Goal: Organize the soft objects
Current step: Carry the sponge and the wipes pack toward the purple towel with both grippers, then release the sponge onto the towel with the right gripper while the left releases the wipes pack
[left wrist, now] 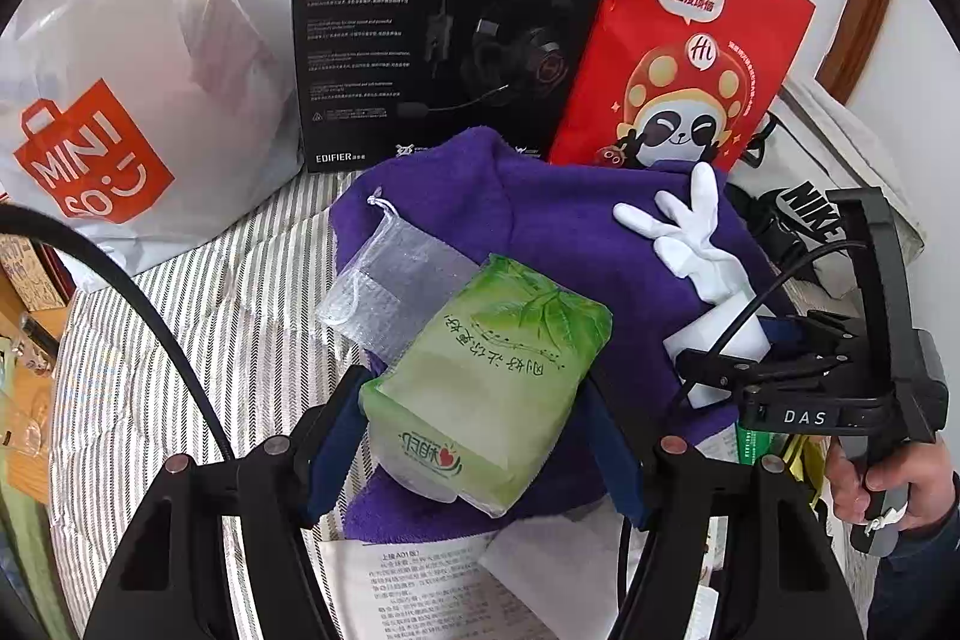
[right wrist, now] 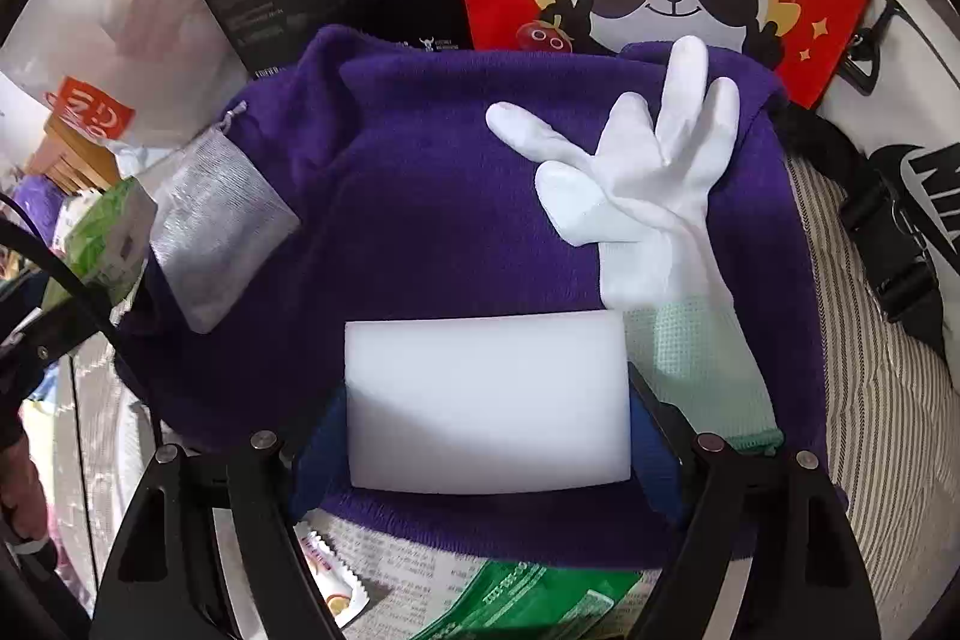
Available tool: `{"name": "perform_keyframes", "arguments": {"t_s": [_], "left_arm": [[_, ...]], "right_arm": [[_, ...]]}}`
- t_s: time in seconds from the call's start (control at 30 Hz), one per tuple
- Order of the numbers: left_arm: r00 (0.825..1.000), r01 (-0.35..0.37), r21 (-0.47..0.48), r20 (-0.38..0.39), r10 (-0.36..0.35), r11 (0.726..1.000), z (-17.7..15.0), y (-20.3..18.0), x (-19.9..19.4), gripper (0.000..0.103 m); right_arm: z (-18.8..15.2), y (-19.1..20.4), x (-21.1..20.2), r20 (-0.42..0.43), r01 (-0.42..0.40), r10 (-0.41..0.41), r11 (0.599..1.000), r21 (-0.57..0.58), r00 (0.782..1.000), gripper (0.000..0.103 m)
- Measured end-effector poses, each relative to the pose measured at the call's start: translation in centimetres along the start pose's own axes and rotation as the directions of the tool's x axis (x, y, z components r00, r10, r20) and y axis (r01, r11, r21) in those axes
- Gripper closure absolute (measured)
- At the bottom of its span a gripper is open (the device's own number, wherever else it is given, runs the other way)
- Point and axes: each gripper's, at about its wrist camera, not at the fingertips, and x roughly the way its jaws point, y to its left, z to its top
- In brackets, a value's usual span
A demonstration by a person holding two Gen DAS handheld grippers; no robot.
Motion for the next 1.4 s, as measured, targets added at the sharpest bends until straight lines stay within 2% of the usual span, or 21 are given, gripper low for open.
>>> {"name": "perform_keyframes", "arguments": {"t_s": [0.37,0.53,0.6,0.73,0.93,1.23,1.4], "left_arm": [[1.000,-0.003,-0.013,-0.014,0.003,1.000,0.4,0.7,1.4,0.035],[1.000,0.007,-0.016,-0.019,-0.007,1.000,1.0,0.7,2.4,0.035],[1.000,0.010,-0.010,-0.017,-0.010,1.000,1.3,0.6,3.0,0.035],[1.000,0.004,-0.002,-0.028,-0.004,1.000,1.9,0.4,4.4,0.035],[0.999,-0.002,0.012,-0.042,0.002,1.000,3.0,-0.2,6.3,0.035],[0.998,-0.007,0.050,-0.066,0.011,0.999,5.0,-2.0,9.5,0.035],[0.995,-0.049,0.098,-0.080,0.057,0.994,5.1,-3.0,11.5,0.034]], "right_arm": [[0.5,-0.1,1.3,-0.021,0.003,-0.003,1.000,-0.010,1.000,0.019],[0.6,-0.6,1.1,-0.027,-0.025,0.025,1.000,0.008,0.999,0.012],[0.7,-0.4,0.8,-0.017,-0.032,0.032,0.999,-0.003,0.999,0.008],[1.2,0.3,0.0,0.024,-0.001,0.002,0.999,-0.038,1.000,0.007],[1.9,-1.5,-2.5,0.070,-0.073,0.071,0.997,0.030,0.995,0.007],[1.0,-5.6,-6.4,0.132,-0.077,0.059,0.988,0.135,0.989,0.007],[-0.4,-7.2,-7.6,0.145,-0.066,0.041,0.982,0.175,0.989,0.007]]}}
